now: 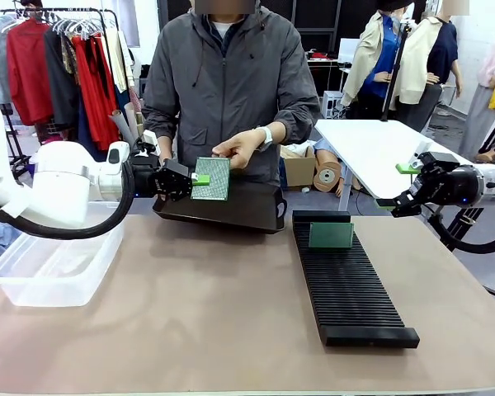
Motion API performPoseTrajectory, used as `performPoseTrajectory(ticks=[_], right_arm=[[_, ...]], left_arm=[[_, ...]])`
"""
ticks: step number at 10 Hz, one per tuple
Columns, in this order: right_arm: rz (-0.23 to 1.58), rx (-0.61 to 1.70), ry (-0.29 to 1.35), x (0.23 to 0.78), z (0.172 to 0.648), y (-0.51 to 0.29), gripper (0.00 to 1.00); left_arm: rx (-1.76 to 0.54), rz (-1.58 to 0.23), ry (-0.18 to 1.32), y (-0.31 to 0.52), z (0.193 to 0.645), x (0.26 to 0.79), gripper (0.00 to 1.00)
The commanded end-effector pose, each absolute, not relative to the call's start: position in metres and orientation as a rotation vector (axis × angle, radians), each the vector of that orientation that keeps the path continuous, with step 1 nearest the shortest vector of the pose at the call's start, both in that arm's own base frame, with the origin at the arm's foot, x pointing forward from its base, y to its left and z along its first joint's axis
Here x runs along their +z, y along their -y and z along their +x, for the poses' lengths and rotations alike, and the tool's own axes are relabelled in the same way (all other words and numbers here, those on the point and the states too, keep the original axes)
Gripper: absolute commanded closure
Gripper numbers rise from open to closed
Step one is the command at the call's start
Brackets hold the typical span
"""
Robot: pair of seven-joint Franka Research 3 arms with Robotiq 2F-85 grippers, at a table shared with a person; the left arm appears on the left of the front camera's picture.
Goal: Sort PCBs into racks and boxes based on the side picked up.
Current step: If the short side of the Blank PCB is picked up, insert it into the PCB Rack ; if the long side is picked up, place it in the Organizing box.
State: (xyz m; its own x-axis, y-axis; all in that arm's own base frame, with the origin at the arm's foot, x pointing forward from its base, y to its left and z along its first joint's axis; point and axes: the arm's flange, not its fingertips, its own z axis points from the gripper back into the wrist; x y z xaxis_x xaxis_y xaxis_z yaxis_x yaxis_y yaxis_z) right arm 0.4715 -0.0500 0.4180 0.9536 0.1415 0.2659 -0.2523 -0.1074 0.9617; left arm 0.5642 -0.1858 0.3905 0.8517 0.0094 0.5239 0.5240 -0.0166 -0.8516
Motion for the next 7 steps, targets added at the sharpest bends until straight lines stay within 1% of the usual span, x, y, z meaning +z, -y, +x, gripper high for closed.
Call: performPoseTrajectory(ticks=[1, 7], right_arm=[[1.645, 0.344, 0.098, 0.42, 0.4711, 0.0498, 0.0], [1.645, 0.344, 0.098, 0.42, 0.4711, 0.0498, 0.0]], left_arm=[[-0.433, -1.549, 0.441, 0.1857, 0.5643, 0.3928, 1.0], [-0.433, -1.549, 0.441, 0.1857, 0.5643, 0.3928, 1.0]])
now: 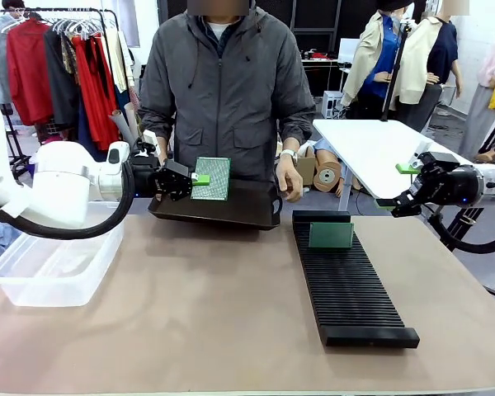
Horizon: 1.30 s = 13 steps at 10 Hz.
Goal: Sort PCBs into racks and boxes based on the side picked up.
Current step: If the short side of the Blank PCB is picked up, insert it into the PCB Rack ; if the long side is picked up, place it in the Organizing box.
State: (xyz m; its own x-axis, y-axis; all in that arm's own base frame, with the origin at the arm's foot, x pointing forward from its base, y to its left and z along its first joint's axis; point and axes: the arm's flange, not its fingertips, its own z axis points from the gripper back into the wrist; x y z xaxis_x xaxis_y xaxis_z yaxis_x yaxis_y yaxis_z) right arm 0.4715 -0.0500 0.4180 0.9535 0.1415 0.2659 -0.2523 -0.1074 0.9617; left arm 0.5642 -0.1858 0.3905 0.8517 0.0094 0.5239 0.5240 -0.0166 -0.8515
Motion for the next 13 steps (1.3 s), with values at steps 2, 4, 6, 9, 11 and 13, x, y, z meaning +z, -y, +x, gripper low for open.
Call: performPoseTrajectory(ticks=[2, 4, 6, 9, 11, 13], right_arm=[[1.645, 0.344, 0.098, 0.42, 0.471, 0.05, 0.0], [1.645, 0.344, 0.098, 0.42, 0.471, 0.05, 0.0], [1.645, 0.344, 0.098, 0.42, 0.471, 0.05, 0.0], [1.645, 0.344, 0.098, 0.42, 0.471, 0.05, 0.0], [1.645, 0.344, 0.098, 0.42, 0.471, 0.05, 0.0], [1.645, 0.344, 0.098, 0.42, 0.471, 0.05, 0.0]], left_arm=[[-0.433, -1.549, 0.441, 0.186, 0.564, 0.393, 1.0], [-0.433, -1.549, 0.441, 0.186, 0.564, 0.393, 1.0], [-0.433, -1.549, 0.441, 0.186, 0.564, 0.393, 1.0], [-0.433, -1.549, 0.441, 0.186, 0.564, 0.393, 1.0], [-0.4, -1.518, 0.426, 0.179, 0.565, 0.393, 1.0], [-0.335, -1.488, 0.397, 0.159, 0.562, 0.406, 1.0]])
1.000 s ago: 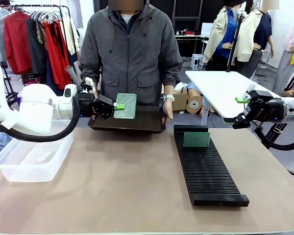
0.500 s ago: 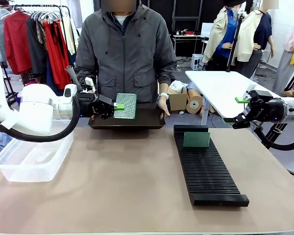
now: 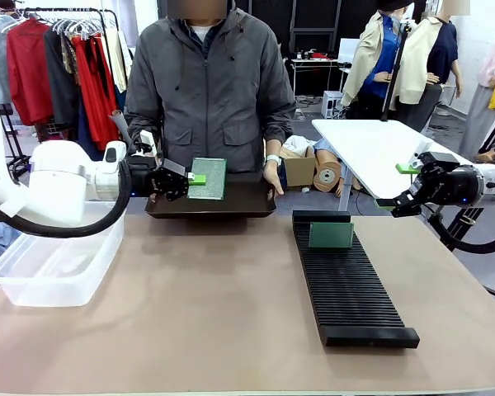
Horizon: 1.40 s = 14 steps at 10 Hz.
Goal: Sort PCBs into racks and boxes based on the side picked up.
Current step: If the short side of the Blank PCB is picked up, insert it into the PCB Rack ; if the long side is picked up, place it in the Organizing box.
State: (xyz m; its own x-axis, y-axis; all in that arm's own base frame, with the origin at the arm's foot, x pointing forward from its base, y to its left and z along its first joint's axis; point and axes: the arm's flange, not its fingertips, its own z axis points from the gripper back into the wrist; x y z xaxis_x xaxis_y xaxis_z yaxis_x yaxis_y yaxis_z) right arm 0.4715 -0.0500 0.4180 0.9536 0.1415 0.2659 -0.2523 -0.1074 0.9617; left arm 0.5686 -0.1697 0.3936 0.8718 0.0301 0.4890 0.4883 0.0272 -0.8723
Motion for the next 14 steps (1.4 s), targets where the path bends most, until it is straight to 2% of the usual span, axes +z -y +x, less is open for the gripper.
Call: performPoseTrajectory(ticks=[1, 5, 11, 14], right_arm=[[1.645, 0.344, 0.098, 0.42, 0.471, 0.05, 0.0], [1.645, 0.344, 0.098, 0.42, 0.471, 0.05, 0.0], [1.645, 0.344, 0.098, 0.42, 0.471, 0.05, 0.0], [1.645, 0.344, 0.098, 0.42, 0.471, 0.05, 0.0]], left_arm=[[-0.333, -1.467, 0.377, 0.148, 0.559, 0.413, 1.0], [-0.326, -1.262, 0.24, 0.09, 0.541, 0.446, 1.0], [-0.237, -0.9, 0.219, -0.007, 0.525, 0.489, 1.0], [-0.178, -0.674, 0.136, -0.03, 0.505, 0.499, 1.0]])
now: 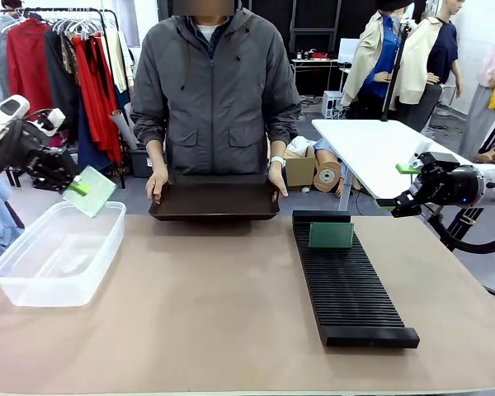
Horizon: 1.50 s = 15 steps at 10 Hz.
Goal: Sort PCBs into racks and boxes based on the side picked up.
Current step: If the short side of the Blank PCB is picked up, insert it into the PCB Rack ; if the long side is picked up, place it in the Organizing box.
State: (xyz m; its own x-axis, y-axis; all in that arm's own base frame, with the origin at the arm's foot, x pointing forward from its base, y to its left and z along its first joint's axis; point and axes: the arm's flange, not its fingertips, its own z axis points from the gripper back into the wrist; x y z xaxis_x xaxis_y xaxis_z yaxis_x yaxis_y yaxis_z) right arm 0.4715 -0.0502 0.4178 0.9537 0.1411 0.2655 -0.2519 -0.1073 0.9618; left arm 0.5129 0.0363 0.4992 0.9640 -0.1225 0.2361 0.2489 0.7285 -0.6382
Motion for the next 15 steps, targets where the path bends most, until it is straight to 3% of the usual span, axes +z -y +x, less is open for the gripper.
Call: performPoseTrajectory(ticks=[1, 6, 15], right_arm=[[1.645, 0.344, 0.098, 0.42, 0.471, 0.05, 0.0], [1.645, 0.344, 0.098, 0.42, 0.471, 0.05, 0.0], [1.645, 0.344, 0.098, 0.42, 0.471, 0.05, 0.0]], left_arm=[[-0.161, -0.6, 0.12, -0.032, 0.502, 0.496, 1.0], [-0.156, -0.531, 0.179, -0.035, 0.517, 0.453, 1.0], [-0.142, -0.523, 0.15, -0.049, 0.546, 0.373, 1.0]])
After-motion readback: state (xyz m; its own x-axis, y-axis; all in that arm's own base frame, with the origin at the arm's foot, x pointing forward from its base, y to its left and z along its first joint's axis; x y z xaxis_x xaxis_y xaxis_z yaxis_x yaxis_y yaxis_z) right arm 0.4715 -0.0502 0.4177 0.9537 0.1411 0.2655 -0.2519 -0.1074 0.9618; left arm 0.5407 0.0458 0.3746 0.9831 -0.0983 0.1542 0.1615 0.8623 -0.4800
